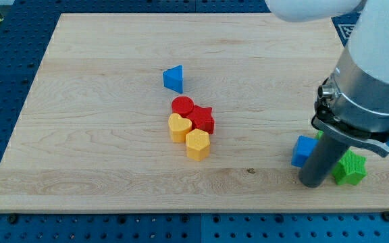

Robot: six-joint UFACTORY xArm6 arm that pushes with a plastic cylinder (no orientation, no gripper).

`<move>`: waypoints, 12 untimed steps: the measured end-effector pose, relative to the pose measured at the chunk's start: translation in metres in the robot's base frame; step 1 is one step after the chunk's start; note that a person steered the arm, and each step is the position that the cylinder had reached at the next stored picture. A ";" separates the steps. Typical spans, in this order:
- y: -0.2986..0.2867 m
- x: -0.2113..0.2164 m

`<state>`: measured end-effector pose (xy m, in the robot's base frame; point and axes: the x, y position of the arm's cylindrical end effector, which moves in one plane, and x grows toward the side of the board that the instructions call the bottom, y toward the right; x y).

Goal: Slide blue cube to center

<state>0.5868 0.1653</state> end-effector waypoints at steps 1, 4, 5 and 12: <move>0.012 -0.006; -0.002 -0.040; -0.007 -0.070; -0.004 -0.167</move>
